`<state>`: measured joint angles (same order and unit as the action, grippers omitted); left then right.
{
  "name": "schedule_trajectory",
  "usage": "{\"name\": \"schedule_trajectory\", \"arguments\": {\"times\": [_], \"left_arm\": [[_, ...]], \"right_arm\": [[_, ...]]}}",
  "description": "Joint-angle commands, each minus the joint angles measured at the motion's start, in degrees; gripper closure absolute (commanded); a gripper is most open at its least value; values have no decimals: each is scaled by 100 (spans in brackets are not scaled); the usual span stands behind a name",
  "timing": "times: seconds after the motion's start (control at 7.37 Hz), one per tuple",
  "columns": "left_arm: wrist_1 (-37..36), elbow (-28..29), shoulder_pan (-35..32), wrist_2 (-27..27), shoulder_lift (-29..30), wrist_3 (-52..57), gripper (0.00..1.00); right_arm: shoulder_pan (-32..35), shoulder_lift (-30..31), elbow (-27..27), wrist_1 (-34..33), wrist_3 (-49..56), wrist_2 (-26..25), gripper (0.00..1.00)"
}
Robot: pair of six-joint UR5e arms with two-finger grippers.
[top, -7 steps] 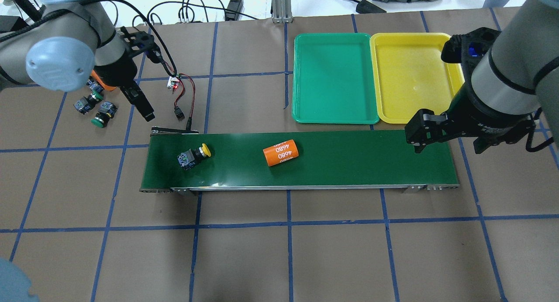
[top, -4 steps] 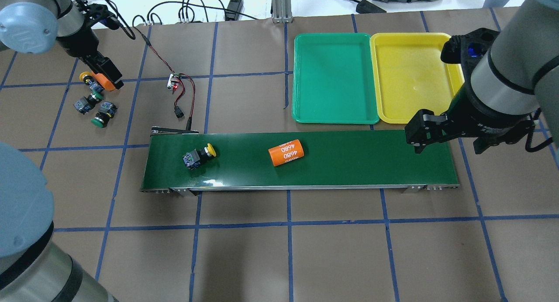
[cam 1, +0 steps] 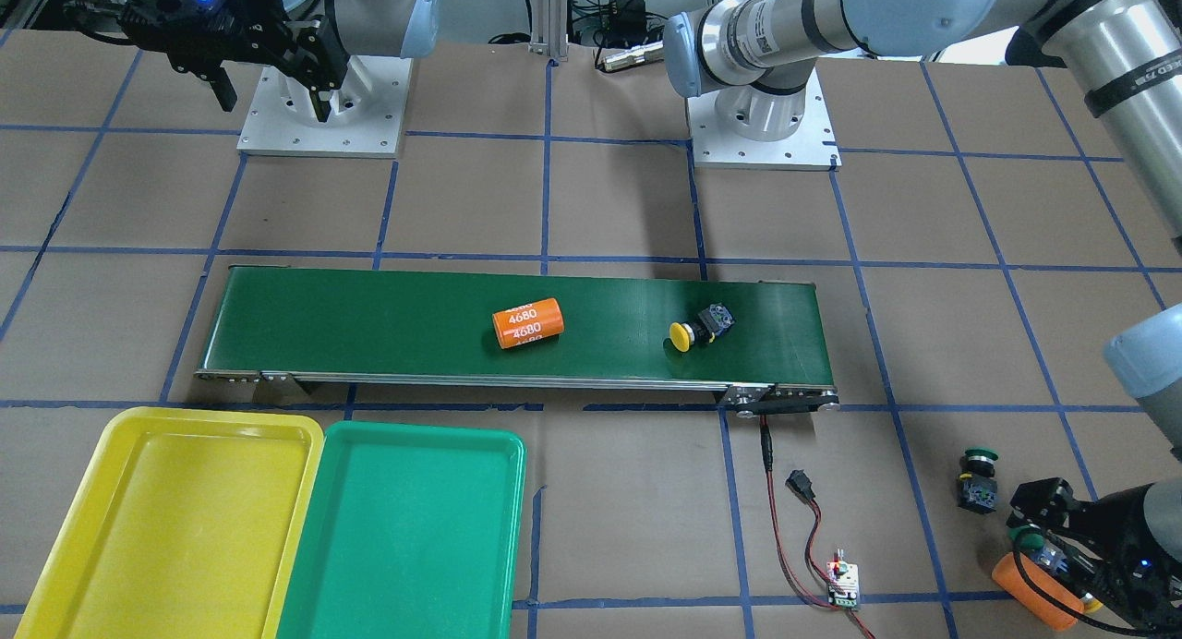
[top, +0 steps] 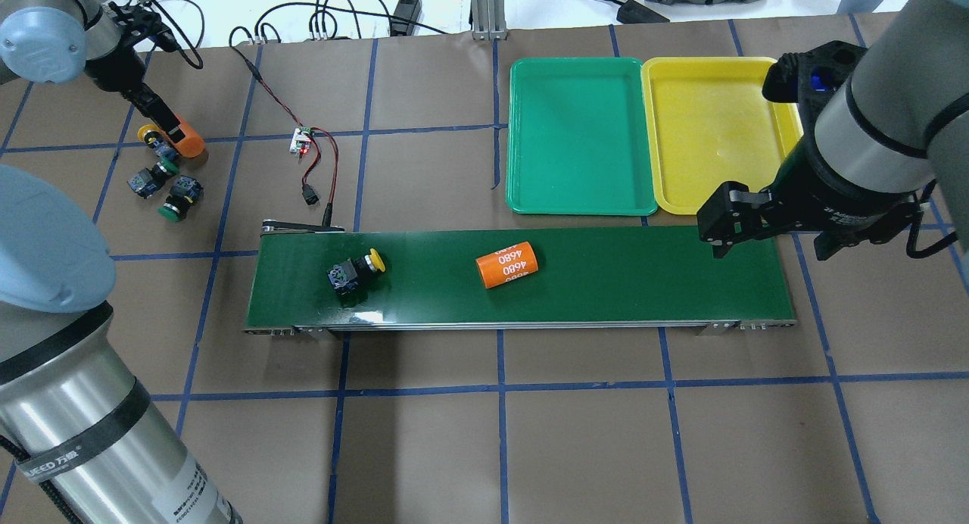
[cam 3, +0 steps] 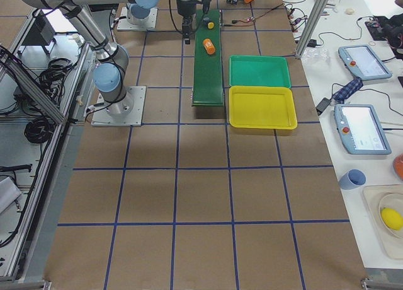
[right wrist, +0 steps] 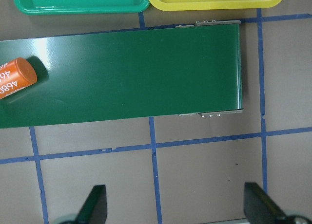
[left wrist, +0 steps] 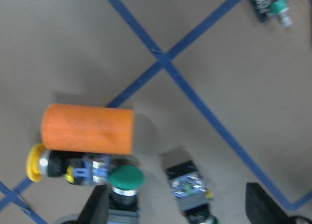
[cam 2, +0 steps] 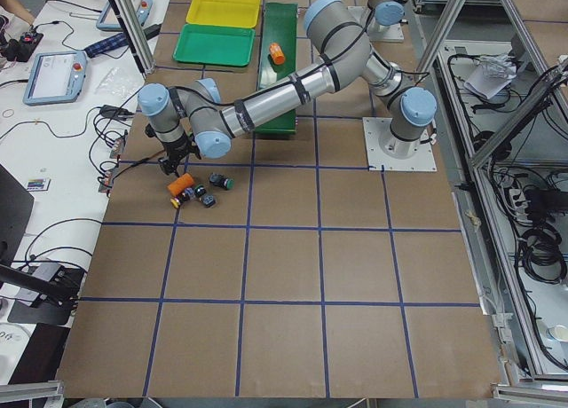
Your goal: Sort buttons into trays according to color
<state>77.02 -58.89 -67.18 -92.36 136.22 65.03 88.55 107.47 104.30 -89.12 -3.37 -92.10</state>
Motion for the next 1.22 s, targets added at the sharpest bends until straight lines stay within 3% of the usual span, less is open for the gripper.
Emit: {"name": "schedule_trajectory", "arguments": {"times": [0.0,1.09], "left_arm": [[-64,316,11,25,431,36,0],[-328,519,11,25,783,19,0]], "right_arm": [[-22,-15,28,-9,12,-44,0],[-5,-173,64,26,-50,-71,0]]}}
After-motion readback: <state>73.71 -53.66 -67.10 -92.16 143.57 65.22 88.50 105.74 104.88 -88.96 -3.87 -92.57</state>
